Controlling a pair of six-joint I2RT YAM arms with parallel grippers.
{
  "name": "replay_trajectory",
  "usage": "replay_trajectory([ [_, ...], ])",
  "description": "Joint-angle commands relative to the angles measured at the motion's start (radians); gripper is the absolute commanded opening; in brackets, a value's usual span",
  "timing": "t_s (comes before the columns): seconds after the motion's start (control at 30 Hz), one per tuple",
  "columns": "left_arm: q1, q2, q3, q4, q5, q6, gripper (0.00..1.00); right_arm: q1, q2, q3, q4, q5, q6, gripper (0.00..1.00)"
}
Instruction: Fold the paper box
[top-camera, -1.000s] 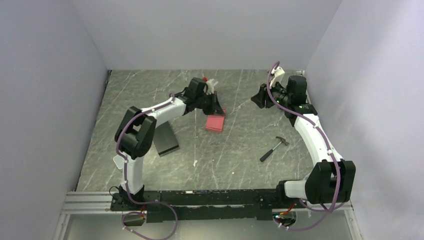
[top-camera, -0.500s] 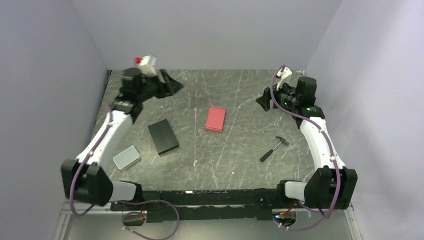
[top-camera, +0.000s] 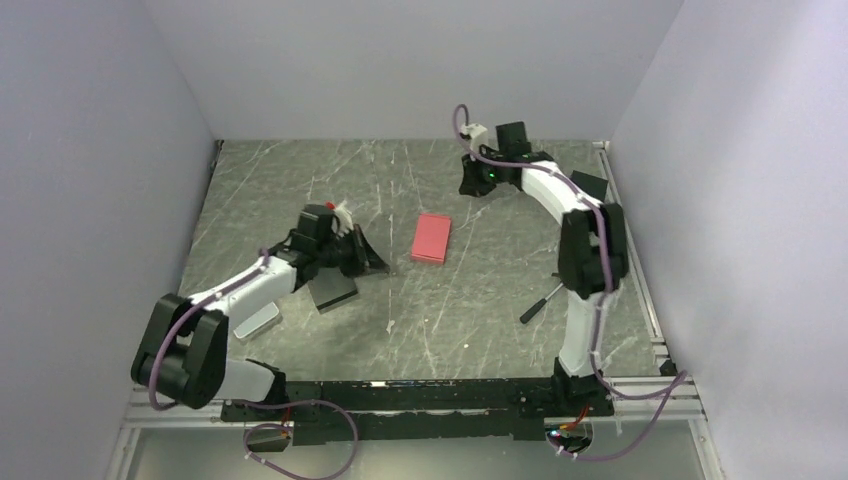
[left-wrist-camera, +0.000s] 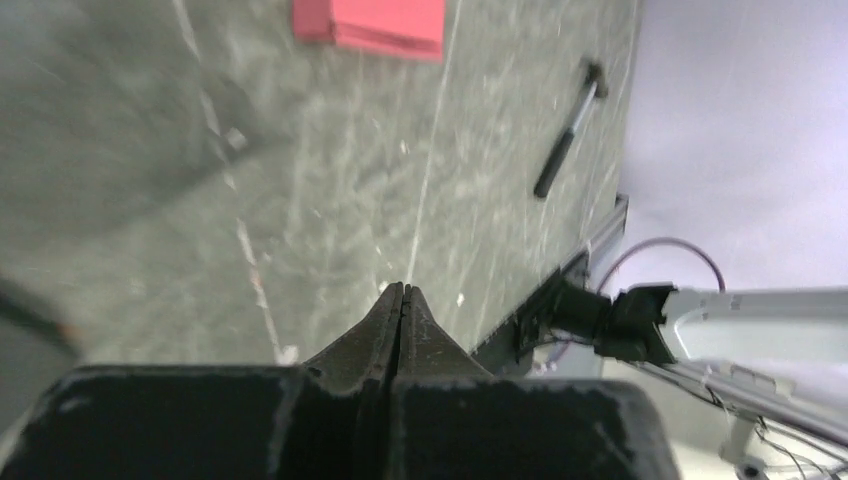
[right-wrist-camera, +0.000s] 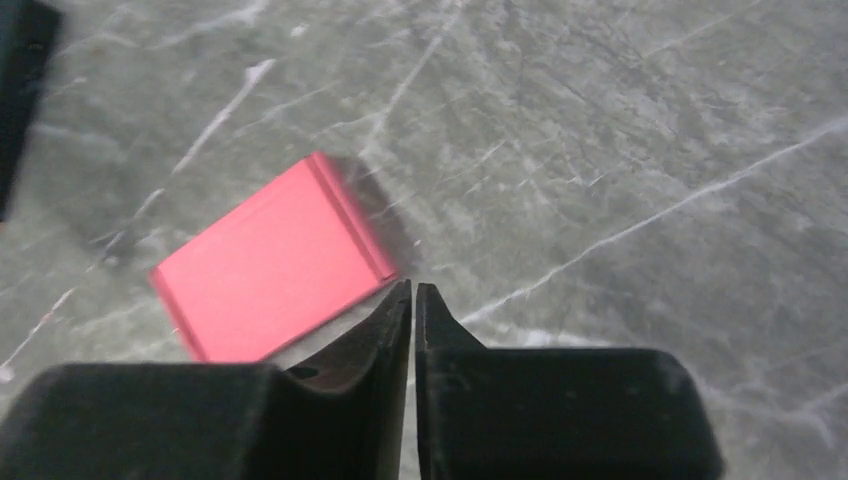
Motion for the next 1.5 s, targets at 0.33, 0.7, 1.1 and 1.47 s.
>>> replay_trajectory([
  [0.33,-0.212,0.561,0.146,0.302,-0.030,-0.248,0.00,0.120,0.322,0.311,-0.216,0.233,-0.102,0.04],
  [0.7,-0.171,0.698,0.358,0.108,-0.103,-0.164,0.00,0.277,0.089,-0.056,-0.108,0.430,-0.242,0.01],
  [1.1,-0.102,0.770,0.529,-0.104,-0.070,0.011,0.00,0.405,0.103,-0.196,0.010,0.710,0.007,0.00],
  [1.47,-0.057,0.784,0.587,-0.164,-0.055,0.067,0.01,0.497,0.137,-0.188,0.016,0.796,0.015,0.02],
])
